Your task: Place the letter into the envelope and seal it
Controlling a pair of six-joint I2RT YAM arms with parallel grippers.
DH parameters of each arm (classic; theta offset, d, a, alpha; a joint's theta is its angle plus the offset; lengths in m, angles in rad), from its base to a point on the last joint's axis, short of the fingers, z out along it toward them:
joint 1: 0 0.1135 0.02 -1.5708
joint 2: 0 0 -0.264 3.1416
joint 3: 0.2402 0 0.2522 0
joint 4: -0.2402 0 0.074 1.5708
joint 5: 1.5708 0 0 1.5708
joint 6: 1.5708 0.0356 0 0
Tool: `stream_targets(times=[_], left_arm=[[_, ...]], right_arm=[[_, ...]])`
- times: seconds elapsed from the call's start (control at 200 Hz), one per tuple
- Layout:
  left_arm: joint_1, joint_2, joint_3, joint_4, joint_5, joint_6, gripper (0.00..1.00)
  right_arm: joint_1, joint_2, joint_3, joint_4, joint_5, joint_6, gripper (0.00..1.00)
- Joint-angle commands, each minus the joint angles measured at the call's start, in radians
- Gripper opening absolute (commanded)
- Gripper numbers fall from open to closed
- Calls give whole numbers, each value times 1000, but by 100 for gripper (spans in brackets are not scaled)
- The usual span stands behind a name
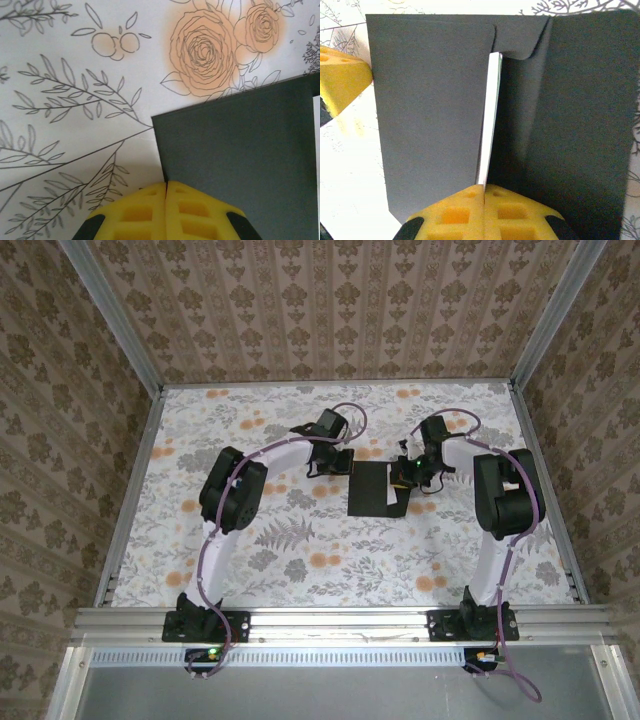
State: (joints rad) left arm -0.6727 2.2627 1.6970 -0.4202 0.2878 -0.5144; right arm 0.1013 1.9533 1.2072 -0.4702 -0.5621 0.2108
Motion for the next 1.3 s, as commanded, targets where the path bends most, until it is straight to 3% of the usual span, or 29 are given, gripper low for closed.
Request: stream_targets(times=[0.0, 0.515, 0.83, 1.295], left_arm=[[-26, 24, -27, 5, 22, -51, 0], [-28, -14, -97, 7, -9, -131, 0], [-24, -23, -121, 6, -15, -145, 0], [-20, -27, -131, 17, -10, -169, 0]], right_arm=[[13, 8, -17, 37, 13, 45, 0], [11, -37, -73, 84, 99, 145, 2], [-21, -57, -79, 60, 48, 157, 19], [-39, -61, -122, 91, -9, 175, 20]])
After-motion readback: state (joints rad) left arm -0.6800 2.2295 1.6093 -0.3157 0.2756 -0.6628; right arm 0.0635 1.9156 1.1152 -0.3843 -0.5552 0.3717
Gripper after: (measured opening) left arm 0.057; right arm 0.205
